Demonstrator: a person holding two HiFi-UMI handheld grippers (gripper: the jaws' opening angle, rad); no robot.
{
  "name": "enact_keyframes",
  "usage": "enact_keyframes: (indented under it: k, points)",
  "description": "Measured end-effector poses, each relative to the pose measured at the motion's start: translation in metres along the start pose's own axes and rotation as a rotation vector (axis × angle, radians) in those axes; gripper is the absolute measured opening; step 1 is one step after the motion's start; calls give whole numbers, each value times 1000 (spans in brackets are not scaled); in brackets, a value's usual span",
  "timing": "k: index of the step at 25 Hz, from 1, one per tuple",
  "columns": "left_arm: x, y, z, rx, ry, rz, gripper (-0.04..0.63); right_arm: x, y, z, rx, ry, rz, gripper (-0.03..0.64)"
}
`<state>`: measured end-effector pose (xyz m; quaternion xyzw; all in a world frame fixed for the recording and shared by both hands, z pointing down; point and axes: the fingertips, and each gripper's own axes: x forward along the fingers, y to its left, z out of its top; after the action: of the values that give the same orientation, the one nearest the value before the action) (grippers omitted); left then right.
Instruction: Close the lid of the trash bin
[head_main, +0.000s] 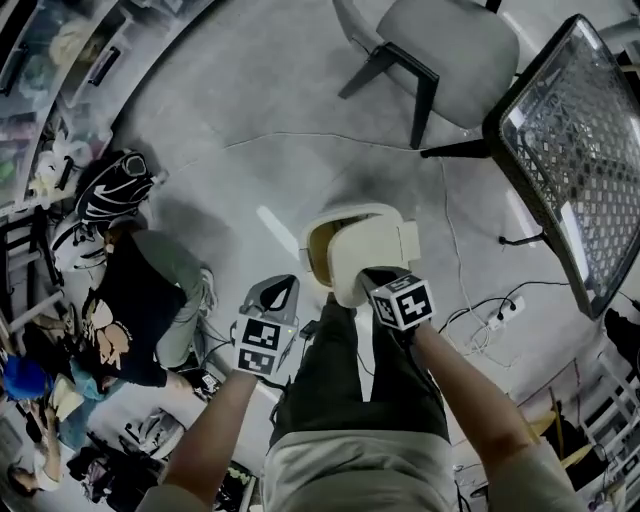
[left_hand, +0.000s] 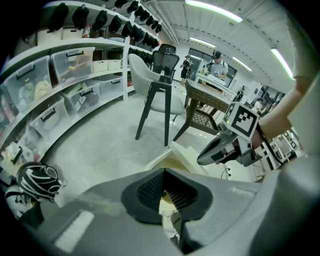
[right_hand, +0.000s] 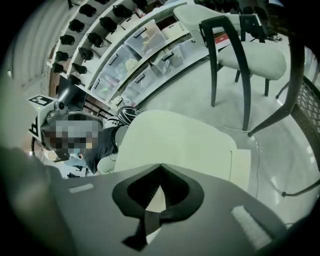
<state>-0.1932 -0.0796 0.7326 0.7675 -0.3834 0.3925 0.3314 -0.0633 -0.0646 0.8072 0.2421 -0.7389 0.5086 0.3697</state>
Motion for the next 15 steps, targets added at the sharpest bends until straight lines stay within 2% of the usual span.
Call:
enact_keyframes:
  k: [7, 15]
  points:
    - [13, 19, -48, -101, 23, 17, 2, 72, 0, -11, -73, 76, -9, 5]
    - [30, 27, -78, -157, 54, 16, 2, 127, -20, -23, -109, 102, -58, 3]
